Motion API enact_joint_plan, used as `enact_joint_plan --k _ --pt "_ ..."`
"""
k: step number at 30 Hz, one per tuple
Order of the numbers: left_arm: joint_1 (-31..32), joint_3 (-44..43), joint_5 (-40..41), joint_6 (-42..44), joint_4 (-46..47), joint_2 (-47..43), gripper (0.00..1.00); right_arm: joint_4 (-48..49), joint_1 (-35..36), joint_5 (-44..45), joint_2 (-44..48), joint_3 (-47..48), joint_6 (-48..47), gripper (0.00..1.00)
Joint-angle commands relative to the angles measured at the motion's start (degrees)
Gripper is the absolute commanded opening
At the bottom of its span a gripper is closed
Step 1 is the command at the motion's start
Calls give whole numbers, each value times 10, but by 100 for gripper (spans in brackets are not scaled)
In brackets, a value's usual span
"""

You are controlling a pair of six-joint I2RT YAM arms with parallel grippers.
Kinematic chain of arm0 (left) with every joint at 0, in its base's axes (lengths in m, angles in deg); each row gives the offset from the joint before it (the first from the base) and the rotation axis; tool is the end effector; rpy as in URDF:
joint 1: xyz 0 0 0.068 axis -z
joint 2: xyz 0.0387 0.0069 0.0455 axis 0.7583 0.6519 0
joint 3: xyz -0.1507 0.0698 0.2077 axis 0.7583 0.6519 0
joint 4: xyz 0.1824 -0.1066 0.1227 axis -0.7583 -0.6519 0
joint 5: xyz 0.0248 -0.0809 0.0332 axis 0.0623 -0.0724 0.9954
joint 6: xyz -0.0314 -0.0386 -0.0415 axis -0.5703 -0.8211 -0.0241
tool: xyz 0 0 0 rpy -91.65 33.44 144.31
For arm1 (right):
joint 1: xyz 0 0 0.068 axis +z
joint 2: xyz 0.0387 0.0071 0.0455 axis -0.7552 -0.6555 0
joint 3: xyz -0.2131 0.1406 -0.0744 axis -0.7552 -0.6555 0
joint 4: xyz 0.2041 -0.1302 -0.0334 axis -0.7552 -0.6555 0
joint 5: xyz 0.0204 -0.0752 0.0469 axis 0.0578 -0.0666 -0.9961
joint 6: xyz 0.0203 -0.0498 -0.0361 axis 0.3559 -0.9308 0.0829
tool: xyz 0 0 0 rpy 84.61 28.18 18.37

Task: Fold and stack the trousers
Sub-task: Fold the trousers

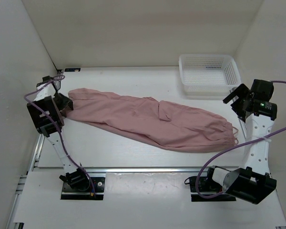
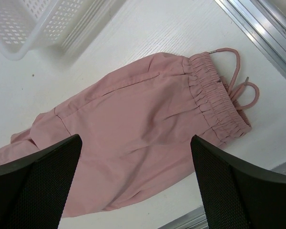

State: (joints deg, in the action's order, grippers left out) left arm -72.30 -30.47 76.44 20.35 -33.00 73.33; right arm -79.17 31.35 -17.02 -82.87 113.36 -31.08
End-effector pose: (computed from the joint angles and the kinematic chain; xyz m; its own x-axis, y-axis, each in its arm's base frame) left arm 0.3902 0.1664 0.1488 -0.5792 -0.8034 -0.1384 -0.8045 0.5907 -0.0620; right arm 0.2115 -0.0702 0.3514 -0.4116 0.6379 -0.6509 0.6144 0.7217 0.3188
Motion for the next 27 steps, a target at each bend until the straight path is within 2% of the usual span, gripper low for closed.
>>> enact_joint_plan --k 1,2,3,4,8,13,19,22,23,25,26,27 --pt "1 -34 25 -5 5 23 60 -6 2 11 0 18 -8 99" --pt "1 -41 25 -5 5 24 35 -6 2 11 0 13 -3 99" --pt "1 -46 32 -5 5 24 19 -6 2 11 0 13 -3 99" --pt "1 -51 38 -5 5 24 10 -6 2 11 0 13 -3 99" --pt "14 -84 67 0 -1 -12 10 -17 2 11 6 20 -3 99" --pt "39 -106 78 19 -13 -123 10 -23 2 11 17 32 -3 99" --pt "137 -93 99 37 -18 -271 10 -28 2 -11 34 43 4 99" --pt "221 -88 118 43 -32 -317 10 -28 2 -30 39 43 4 99" --pt "276 -88 124 43 -40 -327 10 -28 2 -30 45 43 4 99" --pt "335 -83 124 33 -46 -351 10 -28 2 -35 45 43 4 99" --pt "399 -64 137 14 -46 -356 10 -28 2 -36 51 43 4 99" --pt "433 -52 145 2 -53 -363 10 -28 2 -36 57 37 4 99"
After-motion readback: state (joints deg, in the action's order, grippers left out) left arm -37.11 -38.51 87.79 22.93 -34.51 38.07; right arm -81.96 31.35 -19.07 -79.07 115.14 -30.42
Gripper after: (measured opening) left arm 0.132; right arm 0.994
